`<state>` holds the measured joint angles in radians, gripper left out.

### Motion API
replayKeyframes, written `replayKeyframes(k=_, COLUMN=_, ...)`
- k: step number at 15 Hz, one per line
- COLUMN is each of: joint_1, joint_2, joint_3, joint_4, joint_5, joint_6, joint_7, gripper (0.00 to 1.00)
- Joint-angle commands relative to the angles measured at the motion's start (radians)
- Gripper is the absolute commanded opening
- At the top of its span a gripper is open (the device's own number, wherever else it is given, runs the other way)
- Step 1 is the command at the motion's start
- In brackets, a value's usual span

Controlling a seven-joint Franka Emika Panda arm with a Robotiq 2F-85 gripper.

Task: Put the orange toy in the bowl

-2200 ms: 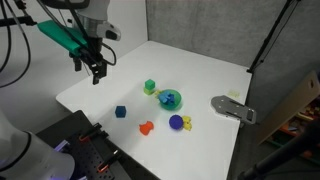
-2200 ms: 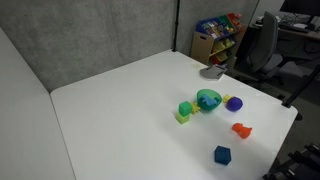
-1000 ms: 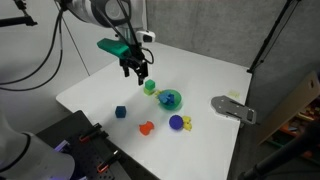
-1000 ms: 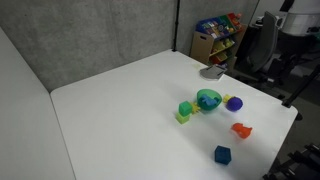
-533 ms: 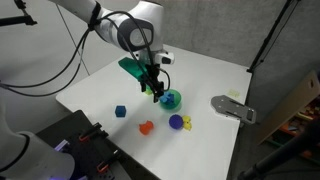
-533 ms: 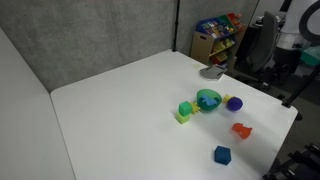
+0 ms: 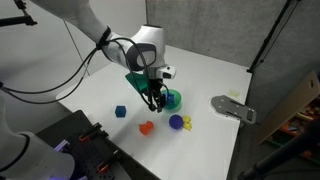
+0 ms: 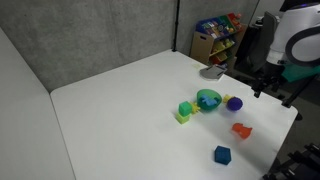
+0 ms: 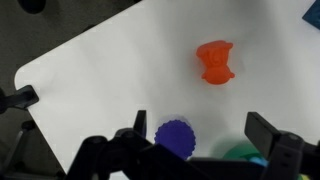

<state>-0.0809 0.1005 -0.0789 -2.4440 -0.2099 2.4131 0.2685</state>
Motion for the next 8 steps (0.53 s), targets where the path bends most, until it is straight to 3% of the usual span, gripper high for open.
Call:
replayKeyframes(k=1, joint_1=0.023, joint_2=0.045, joint_3=-0.015, joint_4=-0.016, joint_5=-0.047, joint_6=0.062, joint_7=0.099, gripper=1.0)
replayKeyframes(k=2, joint_1=0.02, joint_2=0.027, joint_3=-0.013, joint_4=-0.012, joint_5=-0.022, joint_6=0.037, joint_7=0.052, gripper=1.0)
replayKeyframes(k=6, joint_1=0.028, joint_2=0.053, joint_3=-0.016, joint_4=-0.014, joint_5=-0.021, joint_6=0.051, joint_7=0.067, gripper=1.0)
replayKeyframes(k=8, joint_1=0.019, joint_2=0.079, joint_3=-0.017, joint_4=-0.017, joint_5=0.0, joint_6=0.121, joint_7=0.055, gripper=1.0)
